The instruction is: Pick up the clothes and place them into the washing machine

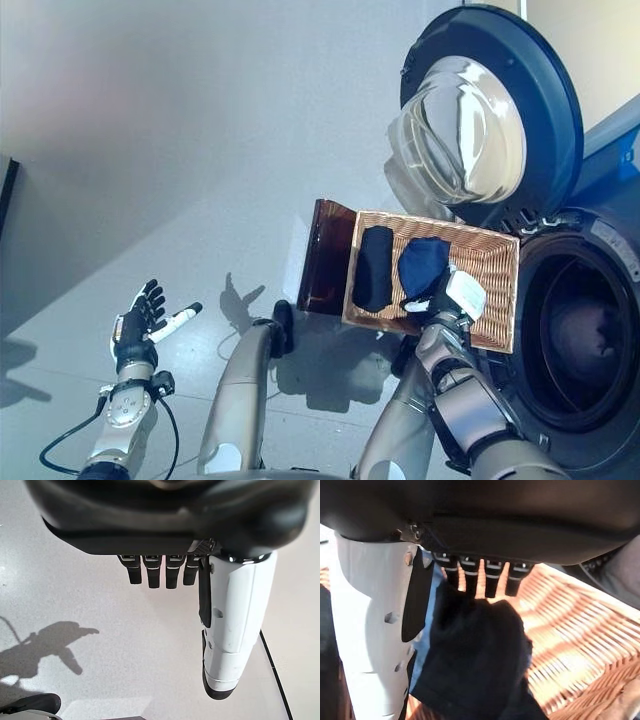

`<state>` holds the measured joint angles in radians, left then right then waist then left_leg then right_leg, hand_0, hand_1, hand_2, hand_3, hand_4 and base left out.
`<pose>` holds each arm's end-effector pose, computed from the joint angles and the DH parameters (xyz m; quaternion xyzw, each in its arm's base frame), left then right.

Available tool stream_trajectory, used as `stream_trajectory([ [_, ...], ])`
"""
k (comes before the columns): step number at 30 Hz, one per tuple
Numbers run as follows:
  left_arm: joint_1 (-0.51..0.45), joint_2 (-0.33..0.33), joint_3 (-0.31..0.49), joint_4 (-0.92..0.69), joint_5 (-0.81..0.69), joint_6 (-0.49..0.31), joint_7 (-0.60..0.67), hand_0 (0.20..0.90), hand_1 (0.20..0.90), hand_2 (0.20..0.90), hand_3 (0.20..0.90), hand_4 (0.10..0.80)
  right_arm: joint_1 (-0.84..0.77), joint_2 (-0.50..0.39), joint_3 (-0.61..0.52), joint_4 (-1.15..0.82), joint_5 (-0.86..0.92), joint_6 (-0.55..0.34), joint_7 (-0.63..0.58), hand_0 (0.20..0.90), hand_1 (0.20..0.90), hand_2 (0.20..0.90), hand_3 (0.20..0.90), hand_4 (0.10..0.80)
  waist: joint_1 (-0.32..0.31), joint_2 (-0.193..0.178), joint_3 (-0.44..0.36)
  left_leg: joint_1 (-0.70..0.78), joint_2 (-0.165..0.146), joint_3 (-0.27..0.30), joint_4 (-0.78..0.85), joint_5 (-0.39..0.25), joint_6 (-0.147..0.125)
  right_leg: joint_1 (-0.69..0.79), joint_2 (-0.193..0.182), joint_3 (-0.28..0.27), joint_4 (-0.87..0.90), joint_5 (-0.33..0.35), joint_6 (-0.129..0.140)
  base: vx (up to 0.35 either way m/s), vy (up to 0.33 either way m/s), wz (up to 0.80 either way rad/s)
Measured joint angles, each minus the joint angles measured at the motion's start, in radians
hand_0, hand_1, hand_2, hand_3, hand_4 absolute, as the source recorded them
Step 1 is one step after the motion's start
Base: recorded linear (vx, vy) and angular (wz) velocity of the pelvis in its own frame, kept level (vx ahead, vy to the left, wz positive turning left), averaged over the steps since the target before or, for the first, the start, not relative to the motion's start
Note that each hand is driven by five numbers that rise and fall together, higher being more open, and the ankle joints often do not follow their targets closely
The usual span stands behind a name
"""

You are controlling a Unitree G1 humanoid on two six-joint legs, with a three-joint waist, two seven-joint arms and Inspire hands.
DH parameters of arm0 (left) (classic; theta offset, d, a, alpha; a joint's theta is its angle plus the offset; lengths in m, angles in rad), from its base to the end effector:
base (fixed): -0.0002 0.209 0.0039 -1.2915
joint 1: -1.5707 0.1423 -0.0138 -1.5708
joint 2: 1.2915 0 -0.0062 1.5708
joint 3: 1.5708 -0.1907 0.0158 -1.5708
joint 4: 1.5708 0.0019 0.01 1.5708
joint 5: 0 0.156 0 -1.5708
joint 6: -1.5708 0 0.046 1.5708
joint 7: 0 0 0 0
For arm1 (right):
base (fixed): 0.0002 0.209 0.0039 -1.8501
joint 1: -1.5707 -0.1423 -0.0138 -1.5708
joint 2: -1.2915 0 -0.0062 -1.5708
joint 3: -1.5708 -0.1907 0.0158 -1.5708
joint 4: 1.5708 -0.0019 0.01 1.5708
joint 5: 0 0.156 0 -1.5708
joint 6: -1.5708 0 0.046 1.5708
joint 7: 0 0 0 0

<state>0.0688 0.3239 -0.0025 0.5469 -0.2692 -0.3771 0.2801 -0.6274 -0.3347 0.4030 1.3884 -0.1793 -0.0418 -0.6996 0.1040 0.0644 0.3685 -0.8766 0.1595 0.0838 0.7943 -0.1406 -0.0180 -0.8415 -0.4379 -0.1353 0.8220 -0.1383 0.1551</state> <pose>0.1716 0.2473 -0.0466 0.0569 0.0999 0.2168 0.9694 0.2750 -0.2317 -0.0399 -0.4821 0.2020 -0.2221 0.8231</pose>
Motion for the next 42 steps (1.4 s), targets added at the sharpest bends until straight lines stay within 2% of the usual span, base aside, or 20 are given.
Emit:
stream_trajectory([
  [8, 0.031, 0.003, 0.001, -0.071, -0.001, 0.0, -0.001, 0.9, 0.9, 0.9, 0.9, 0.8, -0.016, -0.001, 0.001, 0.022, 0.01, 0.003, -0.003, 0.9, 0.9, 0.9, 0.9, 0.8, 0.024, 0.001, 0.0, -0.031, 0.004, -0.01, 0.036, -0.004, -0.006, -0.043, -0.003, 0.012, 0.062, -0.025, -0.008, -0.006, 0.002, 0.01],
  [21, 0.065, 0.028, 0.003, -0.101, -0.004, 0.001, -0.02, 0.9, 0.9, 0.9, 0.9, 0.8, -0.072, 0.001, 0.036, 0.042, 0.032, 0.019, -0.004, 0.9, 0.9, 0.9, 0.9, 0.8, 0.028, 0.002, -0.009, -0.1, 0.004, -0.029, 0.1, -0.01, -0.006, -0.104, -0.005, 0.026, 0.116, -0.034, -0.009, -0.019, 0.005, 0.0],
  [29, 0.069, 0.037, 0.036, -0.147, -0.006, 0.002, -0.029, 0.9, 0.9, 0.9, 0.9, 0.8, -0.095, -0.008, 0.035, 0.064, 0.051, 0.02, -0.01, 0.9, 0.9, 0.9, 0.9, 0.8, 0.05, 0.004, -0.015, -0.131, 0.003, -0.028, 0.108, -0.011, -0.007, -0.146, -0.009, 0.038, 0.146, -0.039, -0.015, -0.007, 0.003, 0.03],
  [30, 0.071, 0.037, 0.036, -0.147, -0.006, 0.002, -0.031, 0.9, 0.9, 0.9, 0.9, 0.8, -0.095, -0.007, 0.036, 0.066, 0.051, 0.019, -0.01, 0.356, 0.356, 0.356, 0.356, 0.412, 0.05, 0.004, -0.016, -0.132, 0.003, -0.029, 0.112, -0.011, -0.008, -0.147, -0.009, 0.038, 0.148, -0.039, -0.015, 0.0, 0.0, 0.0],
  [31, 0.074, 0.037, 0.035, -0.147, -0.006, 0.002, -0.033, 0.9, 0.9, 0.9, 0.9, 0.8, -0.095, -0.007, 0.036, 0.068, 0.051, 0.019, -0.011, 0.2, 0.2, 0.2, 0.2, 0.3, 0.049, 0.005, -0.017, -0.133, 0.002, -0.029, 0.112, -0.011, -0.008, -0.147, -0.009, 0.039, 0.148, -0.039, -0.015, 0.0, 0.0, 0.0],
  [42, 0.085, 0.041, 0.036, -0.155, -0.006, 0.003, -0.039, 0.9, 0.9, 0.9, 0.9, 0.8, -0.119, -0.018, 0.035, 0.081, 0.052, 0.017, -0.017, 0.2, 0.2, 0.2, 0.2, 0.3, 0.051, 0.003, -0.035, -0.162, 0.003, -0.031, 0.133, -0.011, -0.008, -0.174, -0.013, 0.045, 0.169, -0.043, -0.015, 0.007, -0.002, 0.02],
])
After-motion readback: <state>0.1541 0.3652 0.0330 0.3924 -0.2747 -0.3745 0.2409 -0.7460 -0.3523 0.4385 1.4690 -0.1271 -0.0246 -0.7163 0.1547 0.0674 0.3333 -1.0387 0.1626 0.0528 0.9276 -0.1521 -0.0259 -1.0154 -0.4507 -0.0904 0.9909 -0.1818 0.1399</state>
